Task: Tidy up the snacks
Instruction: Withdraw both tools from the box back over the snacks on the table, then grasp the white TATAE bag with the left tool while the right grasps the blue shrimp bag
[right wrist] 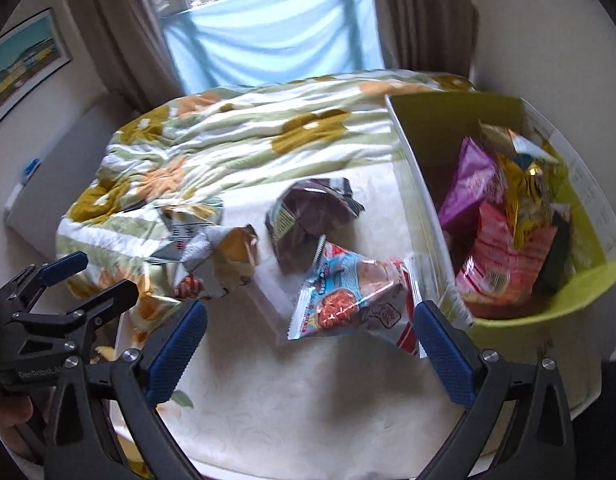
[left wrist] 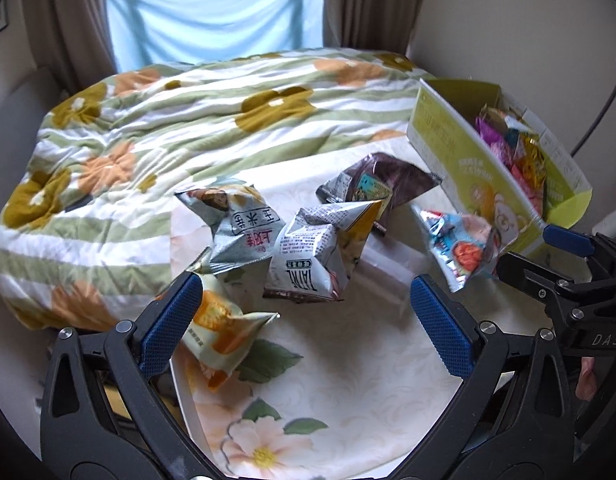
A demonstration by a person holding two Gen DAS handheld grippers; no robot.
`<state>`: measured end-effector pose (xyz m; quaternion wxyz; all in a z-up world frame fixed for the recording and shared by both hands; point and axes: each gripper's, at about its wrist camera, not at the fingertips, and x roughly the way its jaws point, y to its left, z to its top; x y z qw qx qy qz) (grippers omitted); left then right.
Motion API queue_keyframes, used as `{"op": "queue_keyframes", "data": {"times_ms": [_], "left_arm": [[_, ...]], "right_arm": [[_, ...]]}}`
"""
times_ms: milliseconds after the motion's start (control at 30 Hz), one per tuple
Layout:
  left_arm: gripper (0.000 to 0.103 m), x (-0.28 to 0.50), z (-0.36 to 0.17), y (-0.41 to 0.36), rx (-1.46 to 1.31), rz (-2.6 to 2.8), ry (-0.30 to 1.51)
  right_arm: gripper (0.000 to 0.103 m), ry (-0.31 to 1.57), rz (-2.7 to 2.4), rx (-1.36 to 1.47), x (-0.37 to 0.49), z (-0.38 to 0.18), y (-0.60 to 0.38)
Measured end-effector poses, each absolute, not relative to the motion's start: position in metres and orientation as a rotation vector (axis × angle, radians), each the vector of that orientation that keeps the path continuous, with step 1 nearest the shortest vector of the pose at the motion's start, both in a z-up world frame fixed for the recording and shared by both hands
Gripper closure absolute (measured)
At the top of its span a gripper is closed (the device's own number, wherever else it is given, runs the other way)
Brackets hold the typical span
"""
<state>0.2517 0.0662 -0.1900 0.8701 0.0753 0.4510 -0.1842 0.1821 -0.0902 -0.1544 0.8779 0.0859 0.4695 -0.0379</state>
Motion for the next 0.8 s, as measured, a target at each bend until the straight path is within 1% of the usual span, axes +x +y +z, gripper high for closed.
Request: {"op": "queue_keyframes", "data": {"times_ms": [333,633,667,700,800], "left_arm": [[0.001,0.279,-0.255,0.044,0.329,-0.465,0.936],[0.002,0.289,-0.281,0.019,0.497,-0.499,0.869],[0.005,0.290,-0.284,0.015,0.518,-0.500,0.866],[0.011,0.291,-0.286,0.013,0.535,-0.502,0.863],[0.019,0.294,-0.294,0.008,0.565,-0.514,0.872]], "right_arm": [[0.001,0.972,-0.285,0.086,0.206,-0.215,-0.077],[0.001,0.977,-0.354,0.018,0.215,-0.237,-0.078],[0.001,0.980,-0.355,0.016,0.216,-0.239,-0.079],[0.001,0.982,-0.358,0.014,0.217,-0.240,-0.080],[0.001,0.983,-0.367,0.012,0.220,-0.242,-0.081]]}}
